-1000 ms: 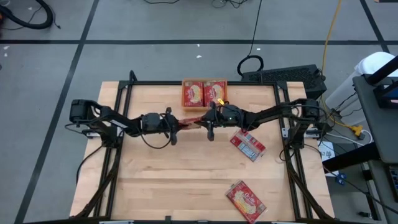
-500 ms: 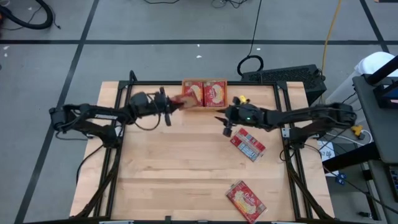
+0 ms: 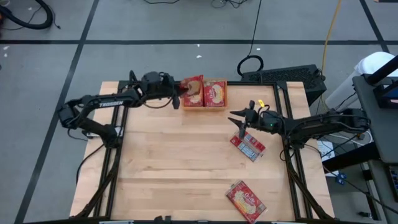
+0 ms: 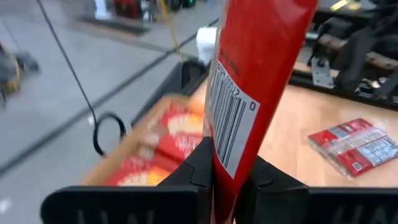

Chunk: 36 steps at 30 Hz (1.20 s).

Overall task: Sort popcorn bags into baskets
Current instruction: Put the popcorn pack into the orange bin

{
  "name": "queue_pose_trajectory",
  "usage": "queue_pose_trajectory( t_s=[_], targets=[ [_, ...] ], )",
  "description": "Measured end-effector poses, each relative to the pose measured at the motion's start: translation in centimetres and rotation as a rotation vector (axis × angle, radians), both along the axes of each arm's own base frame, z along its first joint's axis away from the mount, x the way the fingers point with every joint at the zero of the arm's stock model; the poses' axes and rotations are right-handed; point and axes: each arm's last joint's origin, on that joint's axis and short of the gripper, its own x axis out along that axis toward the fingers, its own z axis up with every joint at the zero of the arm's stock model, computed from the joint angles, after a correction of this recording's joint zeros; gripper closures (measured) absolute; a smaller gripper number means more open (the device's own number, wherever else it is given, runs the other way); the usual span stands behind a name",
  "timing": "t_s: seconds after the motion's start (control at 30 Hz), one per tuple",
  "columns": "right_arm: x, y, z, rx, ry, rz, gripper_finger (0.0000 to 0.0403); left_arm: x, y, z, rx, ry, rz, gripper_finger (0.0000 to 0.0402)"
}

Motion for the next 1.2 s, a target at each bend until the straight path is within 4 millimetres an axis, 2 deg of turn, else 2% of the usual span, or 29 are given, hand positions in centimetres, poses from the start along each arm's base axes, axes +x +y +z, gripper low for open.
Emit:
queue_pose_trajectory(
  t_s=[0.3,0.4,0.67,1.0,1.2],
  targets=[
    [-0.1,0.0,-0.4,0.018,0.011,-0.002,0.0275,2.2,1.4,-4.6,-0.152,0.018,-0.012,0.0379],
    [-0.1,0.0,-0.4,0.025,0.010,-0.003,0.0275,2.2,1.9,-5.5,-0.190,0.032,0.000,0.0371],
    [-0.1,0.0,-0.4,0.025,0.009,-0.003,0.0275,1.7,2.8,-6.4,-0.225,0.053,0.028,0.0366],
    [-0.1,0.0,-0.4,0.026,0.009,-0.003,0.0275,1.5,3.0,-6.8,-0.212,0.099,0.034,0.0362],
    [-0.1,0.0,-0.3,0.029,0.000,-0.004,0.0275,1.2,3.2,-7.0,-0.205,0.131,0.100,0.0309]
  ],
)
